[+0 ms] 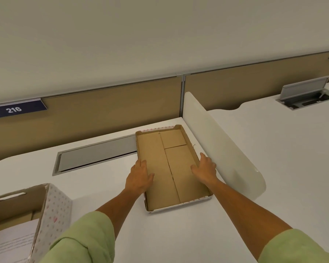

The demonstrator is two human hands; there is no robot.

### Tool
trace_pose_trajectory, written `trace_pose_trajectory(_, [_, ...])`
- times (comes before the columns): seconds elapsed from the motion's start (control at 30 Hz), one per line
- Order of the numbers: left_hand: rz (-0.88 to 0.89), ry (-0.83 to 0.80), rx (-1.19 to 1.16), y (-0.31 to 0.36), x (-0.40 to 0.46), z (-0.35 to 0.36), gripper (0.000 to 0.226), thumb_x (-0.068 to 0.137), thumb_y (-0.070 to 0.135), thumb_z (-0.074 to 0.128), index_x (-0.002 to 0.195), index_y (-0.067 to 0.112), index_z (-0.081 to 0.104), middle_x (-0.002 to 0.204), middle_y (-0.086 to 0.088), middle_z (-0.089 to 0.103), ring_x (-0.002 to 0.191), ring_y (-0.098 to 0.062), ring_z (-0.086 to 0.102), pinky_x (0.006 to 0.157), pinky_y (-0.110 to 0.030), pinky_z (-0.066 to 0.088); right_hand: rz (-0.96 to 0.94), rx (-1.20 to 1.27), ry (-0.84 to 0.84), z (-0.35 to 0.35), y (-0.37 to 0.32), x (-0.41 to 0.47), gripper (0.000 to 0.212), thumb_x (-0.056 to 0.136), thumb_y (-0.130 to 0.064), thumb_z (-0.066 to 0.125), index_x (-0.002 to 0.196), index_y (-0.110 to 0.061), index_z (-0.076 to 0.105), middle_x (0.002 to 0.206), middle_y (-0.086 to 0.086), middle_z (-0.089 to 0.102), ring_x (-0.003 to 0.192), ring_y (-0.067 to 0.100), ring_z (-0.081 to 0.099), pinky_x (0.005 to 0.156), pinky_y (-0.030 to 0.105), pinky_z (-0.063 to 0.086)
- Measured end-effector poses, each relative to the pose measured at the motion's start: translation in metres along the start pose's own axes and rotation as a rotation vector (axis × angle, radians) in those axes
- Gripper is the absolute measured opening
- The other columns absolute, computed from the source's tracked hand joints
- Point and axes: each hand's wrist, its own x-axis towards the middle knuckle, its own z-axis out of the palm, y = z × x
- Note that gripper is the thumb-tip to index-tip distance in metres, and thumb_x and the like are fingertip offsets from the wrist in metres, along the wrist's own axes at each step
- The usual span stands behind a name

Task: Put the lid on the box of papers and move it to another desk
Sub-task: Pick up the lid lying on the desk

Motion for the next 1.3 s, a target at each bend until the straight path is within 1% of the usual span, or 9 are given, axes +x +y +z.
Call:
trace_pose_trajectory(0.17, [-0.075,0.011,-0.011,-0.009,0.024,0.014,0.091,0.092,0.056,0.052,0.156,0.011,0.006,0.165,-0.008,0.006,0.152,-0.034,0.007,0.118,-0.050,0.024,0.030,-0.013,-0.027,0.011,0.000,0.024,0.069,0.097,-0.038,0.056,0.154,-0.015,0.025,0.158,0.012,0.032,0.142,0.035,0.032,0.113,0.045,0.034])
trace_pose_trajectory(0.3, [-0.081,0.013,-0.070,-0.011,0.036,0.029,0.092,0.093,0.054,0.049,0.155,0.008,0.000,0.165,-0.010,0.001,0.152,-0.034,0.002,0.119,-0.049,0.019,0.053,-0.016,-0.048,0.026,0.003,0.038,0.069,0.097,-0.037,0.054,0.155,-0.013,0.023,0.157,0.014,0.031,0.141,0.036,0.032,0.112,0.045,0.035])
trace_pose_trajectory(0.47, [-0.063,0.053,-0.161,-0.010,0.037,0.042,0.081,0.099,0.040,0.047,0.155,0.009,-0.003,0.165,-0.008,-0.004,0.151,-0.031,0.009,0.120,-0.045,0.020,0.080,-0.016,0.055,0.041,0.008,0.042,0.061,0.098,-0.041,0.051,0.148,-0.010,0.035,0.149,0.013,0.041,0.133,0.032,0.042,0.102,0.042,0.044])
trace_pose_trajectory(0.6, [-0.091,0.076,-0.286,-0.014,0.035,0.044,0.075,0.099,0.012,0.046,0.156,0.013,-0.003,0.165,-0.005,-0.004,0.150,-0.029,0.018,0.118,-0.042,0.025,0.078,-0.027,0.112,0.046,0.006,0.042,0.052,0.099,-0.030,0.051,0.146,-0.010,0.040,0.144,0.013,0.047,0.127,0.031,0.049,0.096,0.041,0.048])
trace_pose_trajectory(0.7, [-0.119,0.088,-0.373,-0.019,0.030,0.042,0.068,0.099,0.002,0.042,0.157,0.014,0.007,0.166,-0.004,0.003,0.151,-0.028,0.018,0.119,-0.042,0.022,0.083,0.005,0.133,0.045,0.009,0.043,0.047,0.098,-0.017,0.055,0.143,-0.009,0.046,0.138,0.012,0.055,0.123,0.031,0.054,0.097,0.040,0.049])
trace_pose_trajectory(0.83, [-0.116,0.122,-0.423,-0.022,0.028,0.041,0.054,0.098,-0.002,0.043,0.150,0.011,0.032,0.164,-0.006,0.017,0.149,-0.028,0.022,0.118,-0.042,0.025,0.067,0.111,0.110,0.040,0.016,0.042,0.037,0.098,-0.009,0.056,0.134,-0.010,0.057,0.125,0.011,0.065,0.111,0.031,0.063,0.092,0.041,0.053])
trace_pose_trajectory(1.03, [-0.128,0.119,-0.541,-0.018,0.014,0.031,0.045,0.098,0.000,0.046,0.142,0.011,0.044,0.158,-0.005,0.031,0.142,-0.027,0.034,0.115,-0.042,0.033,0.079,0.218,0.061,0.029,0.017,0.021,0.041,0.097,-0.001,0.055,0.138,-0.007,0.054,0.131,0.014,0.062,0.116,0.033,0.061,0.098,0.042,0.051])
trace_pose_trajectory(1.17, [-0.095,0.118,-0.539,-0.019,-0.004,0.018,0.041,0.096,-0.003,0.048,0.134,0.011,0.053,0.155,-0.007,0.036,0.140,-0.029,0.038,0.113,-0.043,0.035,0.109,0.276,0.022,0.016,0.015,-0.003,0.044,0.099,-0.004,0.053,0.142,-0.009,0.045,0.138,0.014,0.056,0.119,0.034,0.059,0.100,0.043,0.049])
trace_pose_trajectory(1.3, [-0.070,0.105,-0.528,-0.020,-0.027,0.006,0.039,0.094,-0.007,0.051,0.128,0.009,0.057,0.153,-0.008,0.039,0.139,-0.030,0.040,0.112,-0.042,0.037,0.151,0.332,0.003,0.010,0.015,-0.033,0.044,0.101,-0.007,0.049,0.144,-0.013,0.040,0.135,0.015,0.056,0.096,0.023,0.054,0.086,0.036,0.050])
